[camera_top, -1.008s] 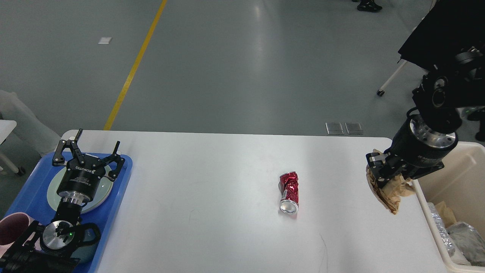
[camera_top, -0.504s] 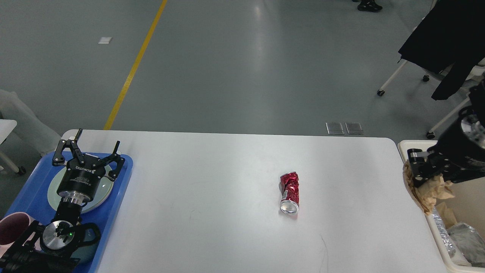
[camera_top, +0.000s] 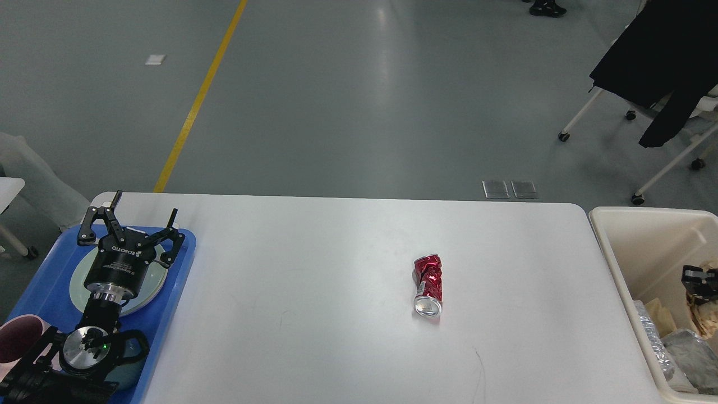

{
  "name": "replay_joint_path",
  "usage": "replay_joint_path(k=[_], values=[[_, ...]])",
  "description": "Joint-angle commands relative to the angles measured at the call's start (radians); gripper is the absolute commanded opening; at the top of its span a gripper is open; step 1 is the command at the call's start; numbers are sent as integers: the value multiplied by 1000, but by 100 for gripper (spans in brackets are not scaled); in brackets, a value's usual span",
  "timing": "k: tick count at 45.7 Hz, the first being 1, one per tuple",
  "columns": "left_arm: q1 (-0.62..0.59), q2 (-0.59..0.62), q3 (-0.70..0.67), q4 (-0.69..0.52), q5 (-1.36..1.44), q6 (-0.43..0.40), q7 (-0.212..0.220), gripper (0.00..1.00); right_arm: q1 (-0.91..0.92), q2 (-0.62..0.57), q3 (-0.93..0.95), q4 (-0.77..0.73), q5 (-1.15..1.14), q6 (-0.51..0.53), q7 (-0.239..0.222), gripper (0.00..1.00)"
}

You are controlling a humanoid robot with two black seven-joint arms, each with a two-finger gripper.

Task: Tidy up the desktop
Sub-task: 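Carry the paper scrap into the white bin and release it, then raise the right gripper out of the white bin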

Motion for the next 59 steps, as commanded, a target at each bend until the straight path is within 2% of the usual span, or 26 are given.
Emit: replay_joint_path(k=[1, 13, 17, 27, 37, 38, 41, 42, 45, 46, 59], values=[[0, 0, 0, 0, 0, 0, 0, 96, -266, 22, 131, -197, 2, -83, 0, 0], [0, 0, 0, 0, 0, 0, 2, 96, -677, 226, 235, -599, 21, -185, -2, 0], [0, 0, 0, 0, 0, 0, 0, 96, -779, 264, 293, -689, 19, -211, -3, 0], [0, 0, 0, 0, 0, 0, 2, 96, -830, 283, 336, -719, 19, -266, -11, 0], [0, 0, 2, 0, 0, 0, 0, 96, -831, 284, 336, -717, 19, -274, -9, 0], [0, 0, 0, 0, 0, 0, 2, 96, -831, 284, 338, -719, 19, -278, -9, 7], [0, 0, 0, 0, 0, 0, 0, 96, -830, 283, 338, -719, 19, -322, -9, 68], [0, 0, 0, 0, 0, 0, 0, 96, -830, 284, 338, -719, 19, -342, -8, 81], [0, 0, 0, 0, 0, 0, 0, 96, -831, 286, 338, -714, 19, -390, -8, 97], [0, 0, 0, 0, 0, 0, 0, 96, -831, 287, 338, -714, 19, -396, -5, 100], [0, 0, 0, 0, 0, 0, 0, 96, -830, 287, 338, -708, 19, -401, -5, 100]])
